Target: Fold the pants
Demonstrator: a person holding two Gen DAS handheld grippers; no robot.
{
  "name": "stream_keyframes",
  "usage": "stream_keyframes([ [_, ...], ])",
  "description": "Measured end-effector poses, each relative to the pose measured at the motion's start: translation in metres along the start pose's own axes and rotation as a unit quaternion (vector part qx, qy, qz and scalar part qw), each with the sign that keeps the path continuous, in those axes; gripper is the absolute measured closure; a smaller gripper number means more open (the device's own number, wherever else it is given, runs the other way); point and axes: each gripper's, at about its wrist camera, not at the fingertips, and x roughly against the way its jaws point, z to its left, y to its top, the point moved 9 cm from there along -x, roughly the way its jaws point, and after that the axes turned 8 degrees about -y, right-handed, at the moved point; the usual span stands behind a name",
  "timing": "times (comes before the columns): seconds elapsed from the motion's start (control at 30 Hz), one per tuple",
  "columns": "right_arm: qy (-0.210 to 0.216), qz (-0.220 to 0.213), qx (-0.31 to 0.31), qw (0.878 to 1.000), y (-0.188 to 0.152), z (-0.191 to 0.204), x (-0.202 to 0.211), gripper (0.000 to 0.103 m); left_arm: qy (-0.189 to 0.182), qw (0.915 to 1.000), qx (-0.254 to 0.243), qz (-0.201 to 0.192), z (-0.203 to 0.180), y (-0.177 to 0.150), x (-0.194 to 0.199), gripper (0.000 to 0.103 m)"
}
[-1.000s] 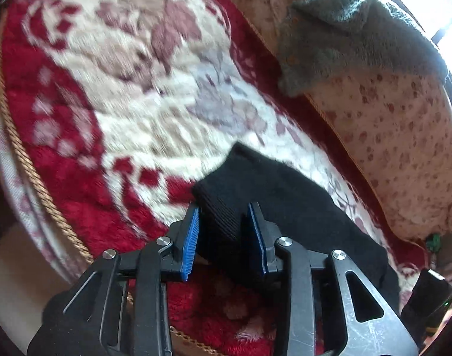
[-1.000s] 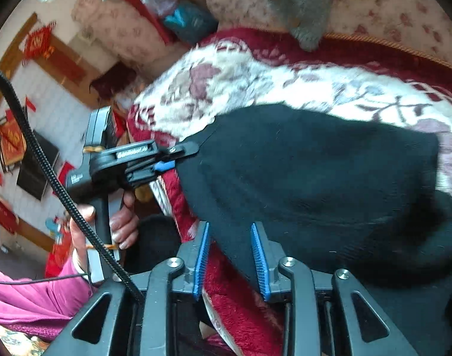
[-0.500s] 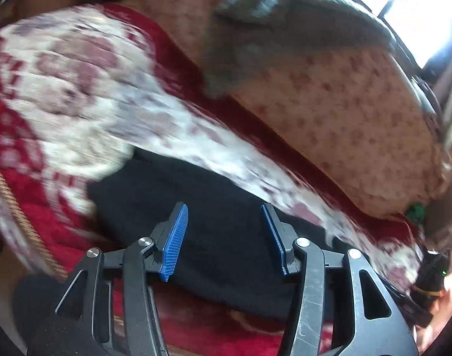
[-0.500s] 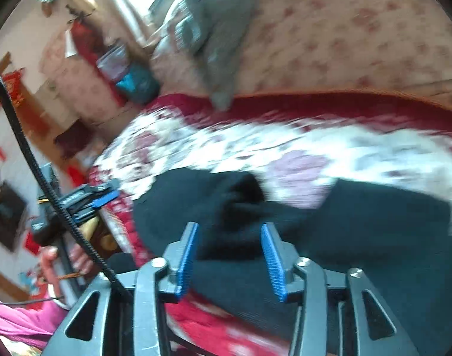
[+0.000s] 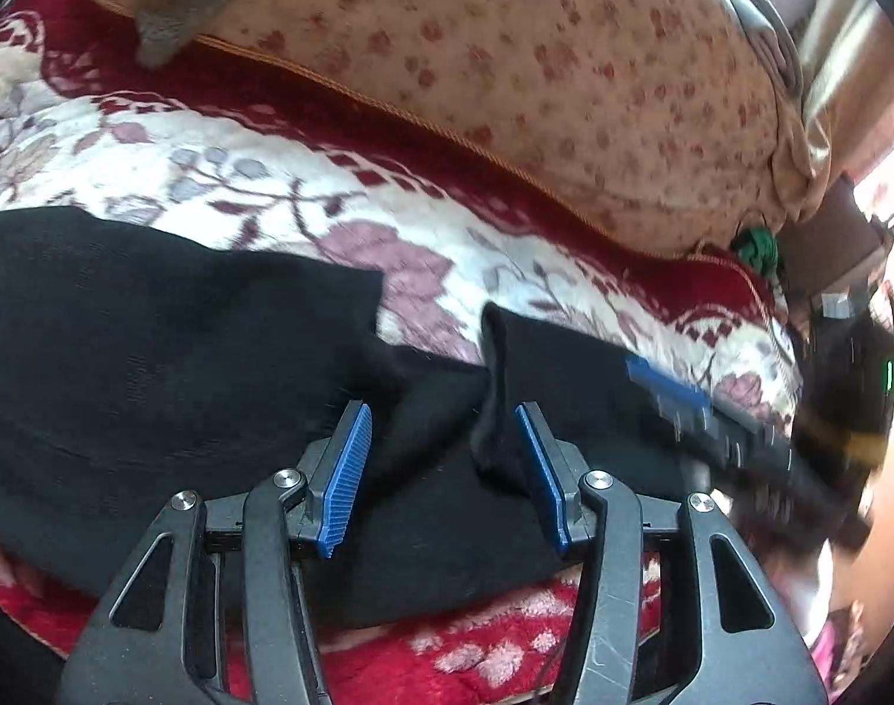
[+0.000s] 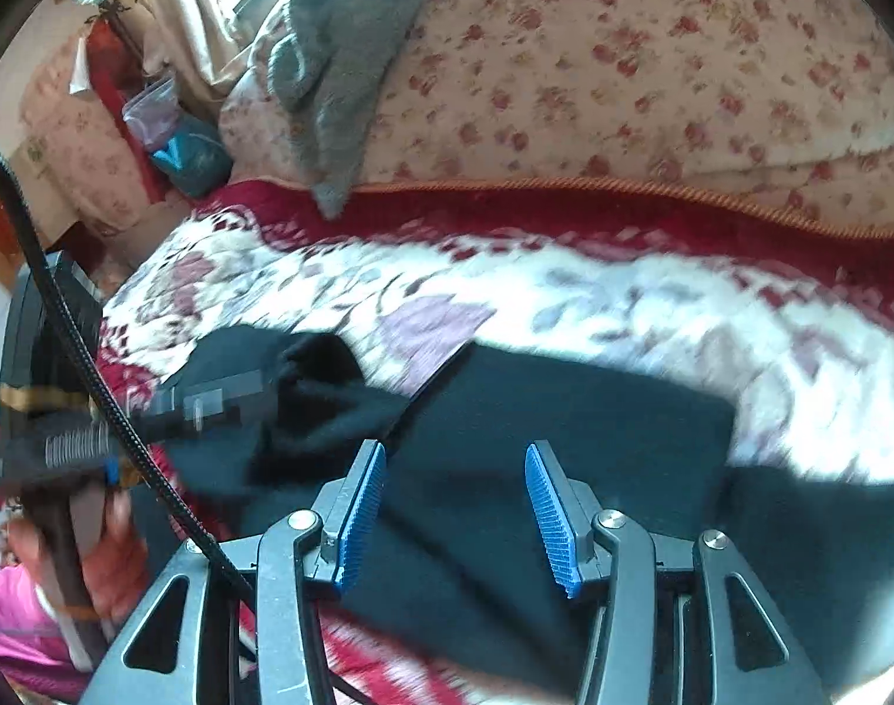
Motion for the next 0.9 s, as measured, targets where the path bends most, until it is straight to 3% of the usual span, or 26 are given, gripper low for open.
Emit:
stream_keyframes([
  [0.1,-0.015,0.026,0.048,0.998,0.017,-0.009,-0.017,0.055,-0.002,0.9998,0.009,0.018,-0.003,-0.009,-0.012,0.054],
  [0.23,-0.001,0.08,0.123,0.989,0.024,-0.006,-0.049,0.054,0.004,0.9997,0.003,0.024,-0.008,-0.017,-0.02,0.054],
  [0.33,0.0,0.104,0.132,0.986,0.027,-0.013,-0.063,0.053,0.01,0.9994,0.003,0.032,-0.011,-0.02,-0.031,0.054],
  [0.47,0.005,0.087,0.112,0.99,0.036,-0.025,-0.053,0.053,0.023,0.9996,-0.013,0.013,-0.018,-0.016,-0.04,0.046],
  [0.6,0.011,0.065,0.089,0.994,0.034,-0.04,-0.021,0.053,0.031,0.9994,-0.013,0.003,-0.023,-0.013,-0.048,0.046],
  [0.9,0.013,0.013,0.044,0.999,-0.029,-0.062,0.059,0.053,0.026,0.9996,-0.003,0.001,-0.025,-0.008,-0.052,0.046],
])
